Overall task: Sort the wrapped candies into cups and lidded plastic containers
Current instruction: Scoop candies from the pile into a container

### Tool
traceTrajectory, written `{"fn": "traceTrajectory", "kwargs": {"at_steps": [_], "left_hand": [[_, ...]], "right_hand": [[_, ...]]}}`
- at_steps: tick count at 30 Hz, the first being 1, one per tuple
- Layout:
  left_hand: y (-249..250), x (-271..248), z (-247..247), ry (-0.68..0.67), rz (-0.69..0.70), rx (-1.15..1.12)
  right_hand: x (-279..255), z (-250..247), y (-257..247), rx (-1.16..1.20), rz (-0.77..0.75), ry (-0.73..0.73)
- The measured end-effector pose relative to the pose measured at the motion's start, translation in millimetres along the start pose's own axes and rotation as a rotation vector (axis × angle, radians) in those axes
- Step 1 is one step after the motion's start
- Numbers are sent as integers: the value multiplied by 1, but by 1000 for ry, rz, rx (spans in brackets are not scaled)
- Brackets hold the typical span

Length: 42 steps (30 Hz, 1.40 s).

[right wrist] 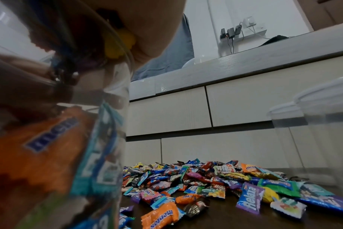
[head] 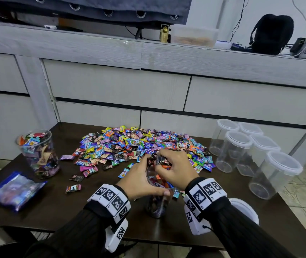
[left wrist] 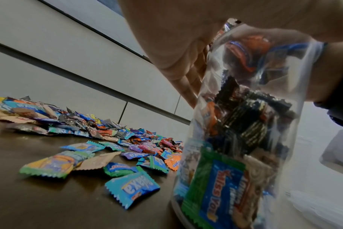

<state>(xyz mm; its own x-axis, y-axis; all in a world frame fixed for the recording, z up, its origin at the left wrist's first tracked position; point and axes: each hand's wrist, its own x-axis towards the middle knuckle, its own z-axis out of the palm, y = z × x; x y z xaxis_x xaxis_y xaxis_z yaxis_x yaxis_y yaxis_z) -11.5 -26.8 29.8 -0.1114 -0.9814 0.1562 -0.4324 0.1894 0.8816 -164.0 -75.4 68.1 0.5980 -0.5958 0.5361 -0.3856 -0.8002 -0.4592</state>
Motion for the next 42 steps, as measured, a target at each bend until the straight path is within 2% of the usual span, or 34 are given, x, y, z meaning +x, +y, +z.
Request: {"fn": "traceTrajectory", "kwargs": {"at_steps": [5, 15, 25, 30, 36, 39, 42], "left_hand": [[-2, -1, -2, 11, 2, 23], [0, 0, -3, 11, -3, 61], [-5, 4, -3, -20, -2, 11], [-3, 3, -5, 3, -28, 125], [-5, 3, 0, -9, 28, -68], [-3, 3, 1, -10, 42, -134], [-3, 4, 0, -9, 55, -86]], "right_hand": [[5, 0, 4, -74, -21, -103], [4, -2, 5, -28, 0, 42], [4, -1, 8, -55, 5, 44], [4, 0, 10, 24, 81, 174], [2, 3, 13, 55, 90, 233], [4, 4, 13, 95, 88, 209], [6, 4, 10, 99, 36, 109]]}}
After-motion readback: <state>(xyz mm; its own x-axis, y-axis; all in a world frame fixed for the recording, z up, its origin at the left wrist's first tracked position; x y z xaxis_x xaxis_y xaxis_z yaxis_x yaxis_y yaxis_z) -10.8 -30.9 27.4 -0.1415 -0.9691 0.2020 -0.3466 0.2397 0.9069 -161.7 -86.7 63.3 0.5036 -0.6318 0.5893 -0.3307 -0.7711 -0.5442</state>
